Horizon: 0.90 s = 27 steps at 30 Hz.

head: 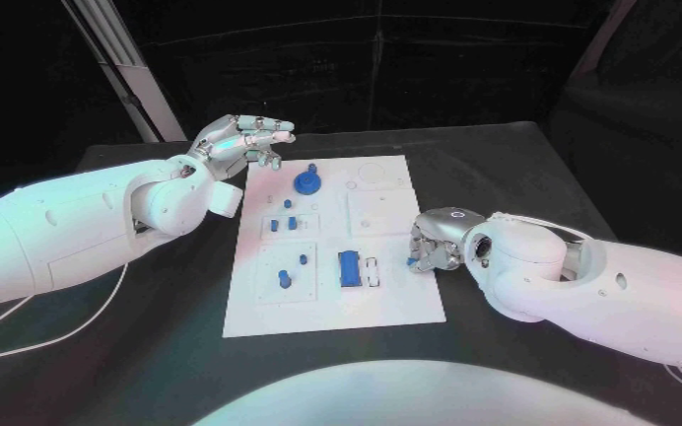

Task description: Assemble the parts on the task board

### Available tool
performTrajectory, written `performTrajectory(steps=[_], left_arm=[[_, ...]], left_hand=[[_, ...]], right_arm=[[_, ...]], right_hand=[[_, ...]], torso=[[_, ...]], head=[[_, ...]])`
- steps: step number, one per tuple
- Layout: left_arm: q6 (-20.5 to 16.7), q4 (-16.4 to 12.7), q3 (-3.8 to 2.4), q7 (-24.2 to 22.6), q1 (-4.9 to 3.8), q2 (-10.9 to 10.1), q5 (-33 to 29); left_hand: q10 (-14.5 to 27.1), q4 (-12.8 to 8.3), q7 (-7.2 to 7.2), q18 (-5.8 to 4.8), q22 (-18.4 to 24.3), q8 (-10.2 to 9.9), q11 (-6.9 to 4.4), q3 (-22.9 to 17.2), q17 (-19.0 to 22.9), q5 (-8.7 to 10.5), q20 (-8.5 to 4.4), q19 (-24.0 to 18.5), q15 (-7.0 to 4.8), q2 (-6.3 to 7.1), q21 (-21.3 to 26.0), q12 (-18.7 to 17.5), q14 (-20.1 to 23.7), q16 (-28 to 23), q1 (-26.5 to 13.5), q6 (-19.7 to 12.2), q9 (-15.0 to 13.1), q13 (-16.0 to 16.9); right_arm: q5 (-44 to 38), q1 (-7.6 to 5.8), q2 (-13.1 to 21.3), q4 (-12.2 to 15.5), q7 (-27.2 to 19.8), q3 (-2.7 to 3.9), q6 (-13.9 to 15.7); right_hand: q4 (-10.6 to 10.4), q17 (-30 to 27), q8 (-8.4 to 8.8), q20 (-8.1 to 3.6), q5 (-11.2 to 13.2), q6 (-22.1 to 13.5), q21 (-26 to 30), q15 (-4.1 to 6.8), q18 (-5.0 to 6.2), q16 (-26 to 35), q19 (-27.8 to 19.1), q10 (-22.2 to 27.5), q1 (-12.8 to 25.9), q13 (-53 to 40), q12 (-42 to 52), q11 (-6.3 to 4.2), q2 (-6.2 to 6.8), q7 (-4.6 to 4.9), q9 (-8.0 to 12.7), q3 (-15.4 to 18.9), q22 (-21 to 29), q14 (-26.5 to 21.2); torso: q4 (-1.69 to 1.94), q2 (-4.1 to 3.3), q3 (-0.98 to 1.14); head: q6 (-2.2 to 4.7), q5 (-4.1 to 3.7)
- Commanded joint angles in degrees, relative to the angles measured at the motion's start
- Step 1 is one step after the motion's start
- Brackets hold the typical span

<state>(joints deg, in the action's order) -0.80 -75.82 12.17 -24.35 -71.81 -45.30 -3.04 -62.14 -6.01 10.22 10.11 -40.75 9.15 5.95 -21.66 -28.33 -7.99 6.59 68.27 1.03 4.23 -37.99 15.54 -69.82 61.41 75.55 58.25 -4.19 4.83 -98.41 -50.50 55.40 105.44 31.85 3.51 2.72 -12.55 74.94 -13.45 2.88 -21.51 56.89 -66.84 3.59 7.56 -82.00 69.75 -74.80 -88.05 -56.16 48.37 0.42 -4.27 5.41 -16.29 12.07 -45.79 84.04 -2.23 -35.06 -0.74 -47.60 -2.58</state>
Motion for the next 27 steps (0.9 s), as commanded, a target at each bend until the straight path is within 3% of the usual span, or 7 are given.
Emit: performTrajectory(steps=[1, 4, 9, 20, 27], left_arm=[[0.7, -0.1, -0.04, -0.1, -0.04, 0.0, -0.2], [0.7, -0.1, -0.03, -0.1, -0.03, 0.0, -0.2], [0.7, -0.1, -0.03, -0.1, -0.01, 0.0, -0.2], [0.7, -0.1, -0.03, -0.1, 0.00, 0.0, -0.2], [0.7, -0.1, -0.03, 0.0, 0.00, 0.0, -0.2]], left_hand=[[0.4, -0.1, 0.09, 0.36, 0.1, 0.3, 0.08, 0.1, 0.1, 0.13, 0.12, -0.4, 0.03, -0.46, 0.3, 0.4, 0.5, -0.2, 0.3, -0.5, 0.1, 0.1], [0.4, -0.1, 0.09, 0.36, 0.1, 0.3, 0.08, 0.1, 0.1, 0.13, 0.12, -0.4, 0.03, -0.46, 0.3, 0.4, 0.5, -0.2, 0.3, -0.5, 0.1, 0.1], [0.4, -0.1, 0.09, 0.36, 0.1, 0.3, 0.08, 0.1, 0.1, 0.13, 0.12, -0.4, 0.03, -0.46, 0.3, 0.4, 0.5, -0.2, 0.3, -0.5, 0.1, 0.1], [0.4, -0.1, 0.09, 0.36, 0.1, 0.3, 0.08, 0.1, 0.1, 0.13, 0.12, -0.4, 0.03, -0.46, 0.3, 0.4, 0.5, -0.2, 0.3, -0.5, 0.1, 0.1], [0.5, -0.3, 0.09, 0.37, 0.1, 0.3, 0.08, 0.1, 0.1, 0.11, 0.12, -0.4, 0.02, -0.52, 0.4, 0.5, 0.5, -0.2, 0.4, -0.5, 0.1, 0.1]], right_arm=[[3.0, 0.38, 0.2, 0.1, 0.2, -0.37, 1.5], [3.6, 0.38, 0.4, 0.5, 0.3, -0.37, 2.8], [4.2, 0.38, 0.8, 1.5, 0.3, -0.35, 4.9], [10.1, 0.36, 0.9, 3.5, 0.6, -0.32, 13.4], [15.2, 0.35, 0.2, 3.5, 0.8, -0.32, 16.6]], right_hand=[[-0.3, 3.0, 0.46, 0.06, -2.0, 1.0, -0.2, -0.22, 0.27, -0.5, 0.4, -0.2, -0.3, -0.4, 0.4, 0.08, -0.71, 0.05, 0.3, -1.2, -0.5, 3.5], [-0.9, 3.4, 1.14, 0.01, -4.1, 1.7, -0.5, -0.15, 0.19, -0.8, 0.8, -0.5, -0.6, -0.7, 0.8, 0.00, -0.80, -0.04, 0.9, -2.6, -1.1, 3.7], [-1.7, 3.9, 2.04, -0.04, -5.7, 2.5, -0.8, -0.12, 0.11, -1.0, 1.0, -0.8, -0.7, -1.0, 1.1, 0.00, -0.06, -0.09, 1.6, -4.3, -1.5, 3.7], [-3.9, 6.3, 3.26, -0.21, -7.3, 4.7, -2.6, 0.10, -0.32, -2.6, 2.4, -2.5, 0.9, -3.1, 3.8, -0.32, 2.16, -0.47, 2.6, -7.8, -4.4, 4.3], [-4.0, 6.8, 3.74, -0.32, -8.8, 5.6, -3.0, 0.21, -0.40, -2.9, 2.6, -3.0, 1.9, -3.7, 4.3, -0.44, 2.93, -0.63, 2.9, -9.3, -4.9, 4.3]], torso=[[-0.08, -0.01, 0.01], [-0.09, -0.01, 0.01], [-0.02, -0.01, -0.01], [0.05, -0.01, -0.08], [0.02, -0.01, -0.05]], head=[[-0.05, 0.04], [-0.06, 0.12], [-0.06, 0.13], [-0.35, 0.31], [-0.67, 0.72]])
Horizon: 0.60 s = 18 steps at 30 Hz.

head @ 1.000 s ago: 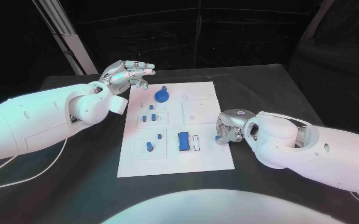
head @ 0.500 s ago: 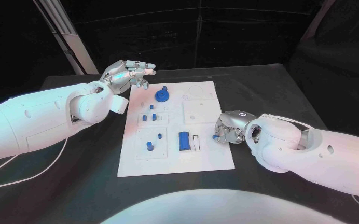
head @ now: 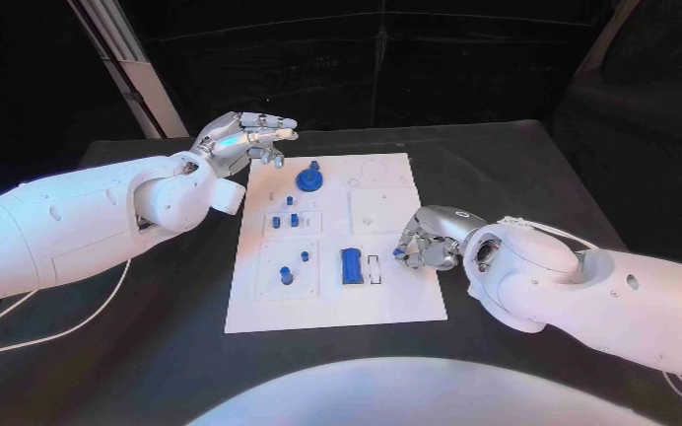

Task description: Assemble the parts on the task board

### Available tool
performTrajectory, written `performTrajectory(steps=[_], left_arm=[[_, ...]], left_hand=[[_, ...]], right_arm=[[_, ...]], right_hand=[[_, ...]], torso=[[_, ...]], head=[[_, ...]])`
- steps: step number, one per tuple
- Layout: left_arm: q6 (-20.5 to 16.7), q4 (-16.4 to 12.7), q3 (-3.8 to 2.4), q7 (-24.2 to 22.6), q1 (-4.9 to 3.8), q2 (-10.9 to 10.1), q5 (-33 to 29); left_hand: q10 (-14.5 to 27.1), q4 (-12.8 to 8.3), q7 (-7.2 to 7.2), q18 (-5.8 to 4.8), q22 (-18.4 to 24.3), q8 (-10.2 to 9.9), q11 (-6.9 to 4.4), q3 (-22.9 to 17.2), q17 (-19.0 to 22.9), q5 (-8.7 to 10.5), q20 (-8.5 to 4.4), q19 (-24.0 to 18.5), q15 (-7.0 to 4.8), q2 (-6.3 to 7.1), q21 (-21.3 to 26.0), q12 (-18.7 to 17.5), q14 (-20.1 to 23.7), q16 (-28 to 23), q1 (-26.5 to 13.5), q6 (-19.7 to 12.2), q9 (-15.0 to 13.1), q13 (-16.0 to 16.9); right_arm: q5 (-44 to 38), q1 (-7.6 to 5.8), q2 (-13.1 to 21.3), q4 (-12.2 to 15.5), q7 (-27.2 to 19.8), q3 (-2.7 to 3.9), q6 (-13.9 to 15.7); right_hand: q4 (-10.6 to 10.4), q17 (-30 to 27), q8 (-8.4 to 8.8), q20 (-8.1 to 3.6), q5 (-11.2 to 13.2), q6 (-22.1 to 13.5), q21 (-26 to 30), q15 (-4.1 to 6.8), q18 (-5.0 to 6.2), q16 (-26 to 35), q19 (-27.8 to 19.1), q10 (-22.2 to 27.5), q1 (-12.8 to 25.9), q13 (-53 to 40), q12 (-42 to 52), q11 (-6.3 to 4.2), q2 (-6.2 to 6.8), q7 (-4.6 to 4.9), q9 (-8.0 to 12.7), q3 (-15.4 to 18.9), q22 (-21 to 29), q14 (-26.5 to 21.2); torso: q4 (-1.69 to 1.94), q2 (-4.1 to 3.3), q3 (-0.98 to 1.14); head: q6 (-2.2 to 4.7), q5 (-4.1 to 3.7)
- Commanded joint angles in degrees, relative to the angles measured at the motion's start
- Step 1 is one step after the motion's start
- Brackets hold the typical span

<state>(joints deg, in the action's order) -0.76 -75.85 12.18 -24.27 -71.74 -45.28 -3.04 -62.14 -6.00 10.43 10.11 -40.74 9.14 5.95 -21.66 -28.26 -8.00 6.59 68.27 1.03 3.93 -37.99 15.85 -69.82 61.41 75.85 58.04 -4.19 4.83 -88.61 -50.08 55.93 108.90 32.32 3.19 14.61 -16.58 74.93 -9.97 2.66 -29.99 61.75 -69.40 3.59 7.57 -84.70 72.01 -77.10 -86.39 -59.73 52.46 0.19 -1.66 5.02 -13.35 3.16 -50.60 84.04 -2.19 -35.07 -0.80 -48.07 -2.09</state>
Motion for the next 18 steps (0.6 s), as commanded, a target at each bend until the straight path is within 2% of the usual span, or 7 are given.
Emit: performTrajectory(steps=[1, 4, 7, 10, 18], left_arm=[[0.7, -0.1, -0.04, -0.1, -0.06, 0.0, -0.2], [0.7, -0.1, -0.04, -0.1, -0.06, 0.0, -0.2], [0.7, -0.2, -0.04, -0.1, -0.07, 0.0, -0.2], [0.7, -0.2, -0.04, 0.0, -0.07, 0.1, -0.2], [0.7, -0.2, -0.05, 0.0, -0.08, 0.1, -0.2]], left_hand=[[0.5, -0.3, -0.11, 0.37, 0.1, 0.3, 0.08, 0.1, 0.1, 0.11, 0.12, -0.4, 0.02, -0.21, 0.4, 0.2, 0.5, -0.2, 0.1, -0.3, 0.1, 0.1], [0.5, -0.3, -0.11, 0.37, 0.1, 0.3, 0.08, 0.1, 0.1, 0.11, 0.12, -0.4, 0.02, -0.21, 0.4, 0.2, 0.5, -0.2, 0.1, -0.3, 0.1, 0.1], [0.5, -0.3, -0.11, 0.37, 0.1, 0.3, 0.08, 0.1, 0.1, 0.11, 0.12, -0.4, 0.02, -0.21, 0.4, 0.2, 0.5, -0.2, 0.1, -0.3, 0.1, 0.1], [0.5, -0.3, -0.11, 0.37, 0.1, 0.3, 0.08, 0.1, 0.1, 0.11, 0.12, -0.4, 0.02, -0.21, 0.4, 0.2, 0.5, -0.2, 0.1, -0.3, 0.1, 0.1], [0.5, -0.3, -0.11, 0.37, 0.1, 0.3, 0.08, 0.1, 0.1, 0.11, 0.12, -0.4, 0.02, -0.21, 0.4, 0.2, 0.5, -0.2, 0.1, -0.3, 0.1, 0.1]], right_arm=[[6.1, -0.07, -0.4, 0.0, 0.4, 0.01, 4.9], [8.4, -0.08, -1.1, -0.5, 0.6, 0.01, 5.2], [10.6, -0.08, -1.8, -1.0, 0.9, 0.01, 4.5], [12.3, -0.09, -2.4, -1.6, 1.2, 0.01, 3.4], [14.7, -0.09, -4.3, -2.8, 2.0, 0.00, 2.5]], right_hand=[[0.0, 6.8, 0.29, -0.11, -0.4, 0.8, -0.4, 0.22, -0.41, -0.3, 0.4, -0.7, 0.4, -0.2, 0.3, -0.22, 0.38, -0.27, 0.0, -0.5, -0.1, 4.3], [0.0, 7.0, 0.37, -0.14, -0.6, 1.1, -0.5, 0.26, -0.43, -0.3, 0.4, -0.9, 0.8, -0.4, 0.6, -0.27, 0.56, -0.33, 0.0, -0.9, -0.3, 4.4], [0.0, 7.2, 0.40, -0.21, -0.6, 1.8, -0.7, 0.36, -0.45, -0.5, 0.5, -1.3, 1.7, -0.8, 1.1, -0.40, 0.88, -0.54, 0.0, -1.6, -0.5, 4.4], [0.0, 7.5, 0.39, -0.31, -0.2, 2.5, -0.8, 0.49, -0.47, -0.7, 0.6, -1.8, 2.8, -1.4, 1.7, -0.61, 1.13, -0.76, 0.0, -2.1, -0.7, 4.5], [0.0, 8.8, -0.39, -0.76, 0.8, 5.3, -1.4, 1.04, -0.60, -1.5, 1.0, -3.4, 7.6, -3.4, 4.1, -1.32, 1.33, -1.77, -0.8, -2.1, -1.7, 4.7]], torso=[[-0.06, 0.01, 0.02], [-0.12, 0.02, -0.01], [0.00, 0.05, -0.09], [0.08, 0.03, -0.08], [-0.10, 0.02, 0.00]], head=[[-0.22, 0.26], [-0.25, 0.27], [-0.35, 0.23], [-0.47, 0.34], [-0.50, 0.53]])
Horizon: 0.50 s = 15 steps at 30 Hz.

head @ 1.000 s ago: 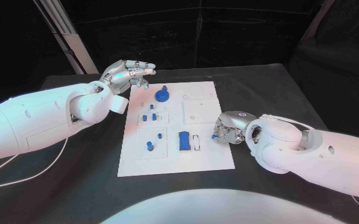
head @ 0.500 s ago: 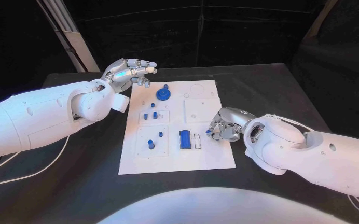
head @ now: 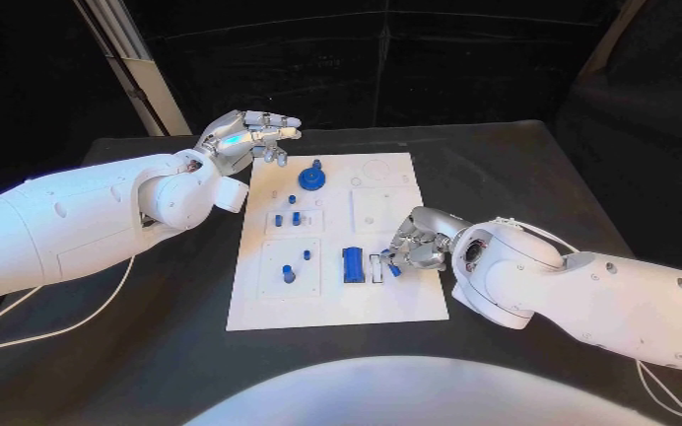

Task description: Assemble the parts on the task board

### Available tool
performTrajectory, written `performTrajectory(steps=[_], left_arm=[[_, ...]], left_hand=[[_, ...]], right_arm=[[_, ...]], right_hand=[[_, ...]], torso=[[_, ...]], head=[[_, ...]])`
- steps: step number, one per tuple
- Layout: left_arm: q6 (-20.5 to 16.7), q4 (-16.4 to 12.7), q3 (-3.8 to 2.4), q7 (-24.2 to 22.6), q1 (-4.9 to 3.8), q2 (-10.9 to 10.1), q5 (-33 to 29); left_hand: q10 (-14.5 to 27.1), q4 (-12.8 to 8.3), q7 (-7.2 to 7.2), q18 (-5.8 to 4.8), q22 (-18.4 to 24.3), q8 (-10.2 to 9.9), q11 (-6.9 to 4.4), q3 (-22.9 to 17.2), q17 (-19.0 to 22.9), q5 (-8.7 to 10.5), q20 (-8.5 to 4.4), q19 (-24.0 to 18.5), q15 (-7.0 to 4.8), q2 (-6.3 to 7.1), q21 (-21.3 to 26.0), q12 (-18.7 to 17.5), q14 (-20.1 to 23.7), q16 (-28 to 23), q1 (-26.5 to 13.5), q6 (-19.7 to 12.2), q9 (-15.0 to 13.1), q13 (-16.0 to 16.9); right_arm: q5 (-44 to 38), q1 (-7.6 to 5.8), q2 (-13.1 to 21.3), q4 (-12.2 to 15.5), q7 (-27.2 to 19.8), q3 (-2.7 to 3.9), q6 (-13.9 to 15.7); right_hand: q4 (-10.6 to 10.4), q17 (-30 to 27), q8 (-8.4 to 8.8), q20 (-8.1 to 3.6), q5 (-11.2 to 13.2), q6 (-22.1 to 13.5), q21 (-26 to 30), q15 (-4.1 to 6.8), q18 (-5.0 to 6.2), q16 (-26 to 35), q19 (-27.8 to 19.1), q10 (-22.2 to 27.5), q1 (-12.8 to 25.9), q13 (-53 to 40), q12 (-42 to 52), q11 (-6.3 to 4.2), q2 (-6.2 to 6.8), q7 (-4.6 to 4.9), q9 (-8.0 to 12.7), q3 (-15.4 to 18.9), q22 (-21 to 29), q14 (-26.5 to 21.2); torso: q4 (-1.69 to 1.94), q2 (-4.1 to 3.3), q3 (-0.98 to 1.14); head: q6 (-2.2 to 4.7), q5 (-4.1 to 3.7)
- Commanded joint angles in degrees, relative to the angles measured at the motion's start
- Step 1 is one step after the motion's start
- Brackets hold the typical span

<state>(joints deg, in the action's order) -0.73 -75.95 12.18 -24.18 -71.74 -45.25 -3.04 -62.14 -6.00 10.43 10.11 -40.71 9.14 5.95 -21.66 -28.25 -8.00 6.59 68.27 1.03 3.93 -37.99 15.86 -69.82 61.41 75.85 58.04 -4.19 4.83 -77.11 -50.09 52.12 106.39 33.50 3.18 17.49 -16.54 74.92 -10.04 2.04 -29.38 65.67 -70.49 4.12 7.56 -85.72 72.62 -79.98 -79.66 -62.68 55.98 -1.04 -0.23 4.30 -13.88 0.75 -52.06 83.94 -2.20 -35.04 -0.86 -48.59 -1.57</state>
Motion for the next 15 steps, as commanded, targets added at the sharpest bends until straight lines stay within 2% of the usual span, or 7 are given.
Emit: performTrajectory(steps=[1, 5, 15], left_arm=[[0.7, -0.1, -0.05, 0.0, -0.08, 0.1, -0.2], [0.7, -0.2, -0.05, 0.0, -0.09, 0.1, -0.2], [0.7, -0.2, -0.05, 0.1, -0.10, 0.1, -0.2]], left_hand=[[0.5, -0.3, -0.11, 0.37, 0.1, 0.3, 0.08, 0.1, 0.1, 0.11, 0.12, -0.4, 0.02, -0.21, 0.4, 0.1, 0.5, -0.2, 0.1, -0.3, 0.1, 0.1], [0.5, -0.3, -0.11, 0.37, 0.1, 0.3, 0.08, 0.1, 0.1, 0.11, 0.12, -0.4, 0.02, -0.21, 0.4, 0.1, 0.5, -0.2, 0.1, -0.3, 0.1, 0.1], [0.5, -0.3, -0.11, 0.37, 0.1, 0.3, 0.08, 0.1, 0.1, 0.11, 0.12, -0.4, 0.02, -0.21, 0.4, 0.1, 0.5, -0.2, 0.1, -0.3, 0.1, 0.1]], right_arm=[[3.3, -0.08, -0.7, -0.5, 0.9, 0.01, -0.5], [3.6, -0.09, -1.5, -1.1, 1.2, 0.00, -1.0], [3.7, -0.09, -2.8, -2.0, 1.4, 0.00, 0.4]], right_hand=[[0.0, 8.9, -0.35, -0.17, 0.2, 1.5, -0.3, 0.54, -0.61, -0.5, 0.4, -0.6, 1.1, -0.6, 0.7, -0.14, -0.13, -1.10, -0.3, 0.4, -0.3, 4.8], [0.0, 9.1, -0.42, -0.23, 0.2, 1.7, -0.4, 0.61, -0.64, -0.6, 0.5, -0.8, 1.3, -0.9, 1.1, -0.23, -0.24, -1.21, -0.4, 0.3, -0.5, 4.9], [0.1, 9.1, -0.78, -0.50, 0.7, 2.5, -0.6, 0.90, -0.67, -0.7, 0.6, -1.3, 2.0, -1.7, 1.9, -0.55, -0.39, -1.59, -0.9, 0.2, -0.7, 4.9]], torso=[[-0.09, -0.02, 0.05], [-0.04, -0.03, 0.03], [-0.05, -0.05, 0.11]], head=[[-0.02, 0.02], [-0.09, -0.01], [-0.12, 0.09]])
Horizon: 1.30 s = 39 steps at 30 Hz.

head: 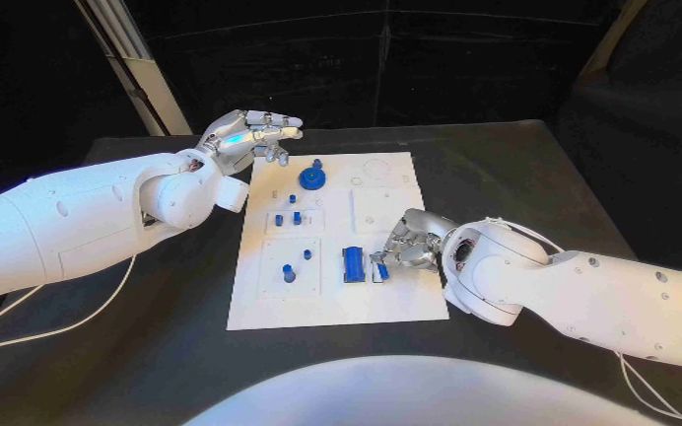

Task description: Assemble the parts on the task board

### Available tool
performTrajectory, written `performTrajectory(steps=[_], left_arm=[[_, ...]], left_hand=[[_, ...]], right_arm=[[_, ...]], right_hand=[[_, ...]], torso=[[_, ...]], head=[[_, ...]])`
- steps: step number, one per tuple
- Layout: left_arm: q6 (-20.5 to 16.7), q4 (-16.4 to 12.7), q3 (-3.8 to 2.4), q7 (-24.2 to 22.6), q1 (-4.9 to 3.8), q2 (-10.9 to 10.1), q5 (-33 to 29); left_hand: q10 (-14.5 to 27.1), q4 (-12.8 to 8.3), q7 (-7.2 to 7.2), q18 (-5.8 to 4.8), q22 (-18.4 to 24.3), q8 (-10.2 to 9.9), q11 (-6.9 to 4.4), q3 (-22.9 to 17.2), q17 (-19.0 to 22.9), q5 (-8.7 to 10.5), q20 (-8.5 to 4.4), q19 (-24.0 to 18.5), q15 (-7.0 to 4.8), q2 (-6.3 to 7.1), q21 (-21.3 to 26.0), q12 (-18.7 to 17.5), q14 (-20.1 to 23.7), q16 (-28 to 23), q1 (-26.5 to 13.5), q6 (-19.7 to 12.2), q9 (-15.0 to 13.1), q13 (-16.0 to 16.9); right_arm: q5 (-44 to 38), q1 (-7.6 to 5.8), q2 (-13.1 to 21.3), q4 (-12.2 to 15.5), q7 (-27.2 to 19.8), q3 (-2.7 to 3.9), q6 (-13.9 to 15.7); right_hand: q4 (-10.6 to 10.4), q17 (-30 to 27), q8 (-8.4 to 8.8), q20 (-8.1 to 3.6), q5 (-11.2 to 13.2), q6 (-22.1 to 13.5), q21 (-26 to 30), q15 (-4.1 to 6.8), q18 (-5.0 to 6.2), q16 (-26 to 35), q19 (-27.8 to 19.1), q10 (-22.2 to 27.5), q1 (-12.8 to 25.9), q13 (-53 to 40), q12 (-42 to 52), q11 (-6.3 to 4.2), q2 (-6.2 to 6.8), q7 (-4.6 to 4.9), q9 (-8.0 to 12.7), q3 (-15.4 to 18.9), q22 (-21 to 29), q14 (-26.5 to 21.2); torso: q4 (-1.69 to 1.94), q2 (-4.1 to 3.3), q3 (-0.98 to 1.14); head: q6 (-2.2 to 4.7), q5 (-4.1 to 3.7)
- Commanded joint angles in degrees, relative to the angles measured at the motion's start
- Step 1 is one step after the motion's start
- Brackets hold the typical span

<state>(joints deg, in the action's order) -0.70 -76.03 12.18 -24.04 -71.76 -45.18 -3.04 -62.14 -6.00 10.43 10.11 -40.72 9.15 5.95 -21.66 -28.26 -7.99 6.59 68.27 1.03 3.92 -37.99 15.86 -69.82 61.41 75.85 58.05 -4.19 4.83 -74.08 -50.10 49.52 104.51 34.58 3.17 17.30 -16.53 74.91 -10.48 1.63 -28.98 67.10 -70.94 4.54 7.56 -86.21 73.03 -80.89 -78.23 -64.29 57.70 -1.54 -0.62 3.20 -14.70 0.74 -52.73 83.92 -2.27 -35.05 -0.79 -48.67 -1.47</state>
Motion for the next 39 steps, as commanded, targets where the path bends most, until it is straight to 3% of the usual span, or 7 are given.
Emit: performTrajectory(steps=[1, 10, 13, 20, 28, 33, 39], left_arm=[[0.7, -0.1, -0.05, 0.0, -0.08, 0.1, -0.2], [0.8, -0.1, -0.05, 0.1, -0.09, 0.1, -0.2], [0.8, -0.1, -0.05, 0.1, -0.09, 0.1, -0.2], [0.8, 0.0, -0.05, 0.3, -0.09, 0.2, -0.2], [0.8, 0.0, -0.05, 0.4, -0.09, 0.2, -0.2], [0.9, 0.0, -0.05, 0.4, -0.09, 0.2, -0.2], [0.9, 0.0, -0.05, 0.4, -0.09, 0.2, -0.2]], left_hand=[[0.5, -0.3, -0.11, 0.37, 0.1, 0.3, 0.08, 0.1, 0.1, 0.11, 0.12, -0.4, 0.02, -0.21, 0.4, 0.1, 0.5, -0.2, 0.1, -0.3, 0.1, 0.1], [0.5, -0.3, -0.11, 0.37, 0.1, 0.3, 0.08, 0.1, 0.1, 0.11, 0.12, -0.4, 0.02, -0.21, 0.4, 0.1, 0.5, -0.2, 0.1, -0.3, 0.1, 0.1], [0.5, -0.3, -0.11, 0.37, 0.1, 0.3, 0.08, 0.1, 0.1, 0.11, 0.12, -0.4, 0.02, -0.21, 0.4, 0.1, 0.5, -0.2, 0.1, -0.3, 0.1, 0.1], [0.6, -0.3, -0.08, 0.37, 0.1, 0.4, 0.11, 0.1, 0.2, 0.12, 0.12, -0.4, 0.04, -0.23, 0.4, 0.2, 0.6, -0.3, 0.1, -0.4, 0.1, 0.1], [0.6, -0.3, -0.08, 0.37, 0.1, 0.4, 0.11, 0.1, 0.2, 0.12, 0.12, -0.4, 0.04, -0.23, 0.4, 0.2, 0.6, -0.3, 0.1, -0.4, 0.1, 0.1], [0.6, -0.3, -0.08, 0.37, 0.1, 0.4, 0.11, 0.1, 0.2, 0.12, 0.12, -0.4, 0.04, -0.23, 0.4, 0.2, 0.6, -0.3, 0.1, -0.4, 0.1, 0.1], [0.6, -0.3, -0.08, 0.37, 0.1, 0.4, 0.11, 0.1, 0.2, 0.12, 0.12, -0.4, 0.04, -0.23, 0.4, 0.2, 0.6, -0.3, 0.1, -0.4, 0.1, 0.1]], right_arm=[[0.7, -0.08, -0.4, -0.2, 0.3, 0.01, 0.5], [-0.2, -0.08, -1.4, -1.1, 0.6, 0.01, -2.4], [-0.4, -0.08, -1.6, -1.4, 0.7, 0.01, -3.8], [-1.6, -0.08, -1.8, -1.8, 0.8, 0.00, -4.7], [-4.1, -0.08, -1.6, -1.6, 0.9, 0.00, -4.2], [-5.4, -0.07, -1.0, -0.9, -0.1, 0.00, -0.6], [-5.4, -0.07, -1.0, -0.9, -0.1, 0.00, -0.6]], right_hand=[[0.1, 9.1, -0.34, -0.10, 0.3, 1.1, -0.1, 0.47, -0.67, -0.2, 0.2, -0.4, 0.6, 0.0, 0.1, -0.05, 0.00, -0.49, -0.1, 0.2, 0.0, 4.9], [0.2, 9.1, -0.36, -0.14, 0.5, 1.1, -0.1, 0.52, -0.64, -0.2, 0.2, -0.4, 0.6, -0.1, 0.1, -0.11, -0.03, -0.57, -0.2, 0.1, 0.1, 4.9], [0.1, 9.0, -0.37, -0.23, 2.0, 1.1, 0.0, 0.56, -0.64, -0.1, 0.1, -0.4, 1.2, -0.2, 0.1, -0.13, -0.22, -0.58, -0.5, 0.1, 0.3, 4.8], [0.1, 8.9, -0.37, -0.27, 2.8, 1.1, 0.1, 0.57, -0.62, -0.1, 0.0, -0.4, 1.8, -0.3, 0.0, -0.11, -0.29, -0.55, -0.7, 0.2, 0.4, 4.8], [0.0, 8.9, -0.37, -0.27, 3.4, 1.1, 0.2, 0.56, -0.62, 0.0, 0.0, -0.5, 2.6, -0.4, 0.1, -0.09, -0.17, -0.54, -1.0, 0.5, 0.4, 4.8], [0.0, 8.9, -0.34, -0.25, 3.8, 1.0, 0.2, 0.52, -0.61, 0.0, -0.1, -0.4, 3.5, -0.4, -0.1, -0.05, 0.58, -0.49, -1.2, 1.2, 0.5, 4.8], [0.0, 8.9, -0.33, -0.25, 3.8, 1.0, 0.2, 0.52, -0.61, 0.0, -0.1, -0.4, 3.6, -0.4, -0.2, -0.04, 0.65, -0.48, -1.2, 1.3, 0.5, 4.8]], torso=[[0.04, -0.04, 0.04], [-0.05, -0.03, 0.02], [-0.04, -0.02, 0.00], [-0.01, 0.01, 0.05], [-0.08, 0.01, 0.05], [-0.12, -0.04, 0.13], [-0.11, -0.04, 0.12]], head=[[-0.04, -0.03], [-0.23, 0.04], [-0.28, 0.06], [-0.36, 0.09], [-0.39, 0.07], [-0.34, -0.06], [-0.36, -0.07]])
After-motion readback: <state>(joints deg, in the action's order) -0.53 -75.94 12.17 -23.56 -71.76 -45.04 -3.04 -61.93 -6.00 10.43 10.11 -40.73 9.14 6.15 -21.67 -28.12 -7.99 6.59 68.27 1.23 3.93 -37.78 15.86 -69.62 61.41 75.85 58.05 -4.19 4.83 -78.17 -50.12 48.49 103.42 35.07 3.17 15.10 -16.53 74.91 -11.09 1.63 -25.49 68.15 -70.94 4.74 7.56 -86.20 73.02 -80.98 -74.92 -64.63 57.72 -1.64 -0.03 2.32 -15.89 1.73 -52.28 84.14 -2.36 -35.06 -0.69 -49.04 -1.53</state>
